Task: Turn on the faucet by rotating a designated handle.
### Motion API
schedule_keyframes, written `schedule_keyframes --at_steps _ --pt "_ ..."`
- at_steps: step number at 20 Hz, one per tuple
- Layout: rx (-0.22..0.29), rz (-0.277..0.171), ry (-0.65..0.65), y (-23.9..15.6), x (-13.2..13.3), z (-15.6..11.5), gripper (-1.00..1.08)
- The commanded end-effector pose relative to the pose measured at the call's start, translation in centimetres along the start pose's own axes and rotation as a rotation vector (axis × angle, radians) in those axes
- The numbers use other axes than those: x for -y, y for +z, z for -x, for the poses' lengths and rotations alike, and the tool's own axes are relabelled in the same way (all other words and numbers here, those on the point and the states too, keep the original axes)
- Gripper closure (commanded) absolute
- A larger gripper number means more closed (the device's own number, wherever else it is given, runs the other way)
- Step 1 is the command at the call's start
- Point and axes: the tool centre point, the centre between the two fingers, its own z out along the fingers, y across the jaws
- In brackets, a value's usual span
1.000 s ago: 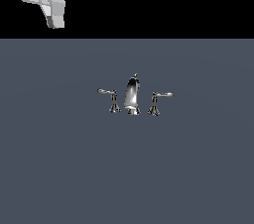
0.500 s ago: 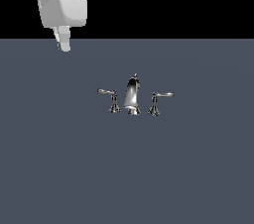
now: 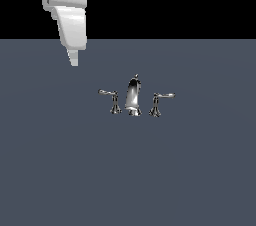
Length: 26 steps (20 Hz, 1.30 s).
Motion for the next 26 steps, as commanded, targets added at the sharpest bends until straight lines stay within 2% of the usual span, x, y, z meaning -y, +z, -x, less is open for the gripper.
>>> schedule_keyframes --at_steps 1,9,17,26 --pt "-0.002 -0.001 0.049 1.1 1.1 -0.6 1.08" --pt "-0.011 -0.001 0.217 4.8 4.4 -3.3 1.08" --pt "-0.021 -0.002 0.417 9.0 7.8 -7.3 1.08" --pt "-0.027 -0.004 0.585 12.4 10.0 -11.2 1.08"
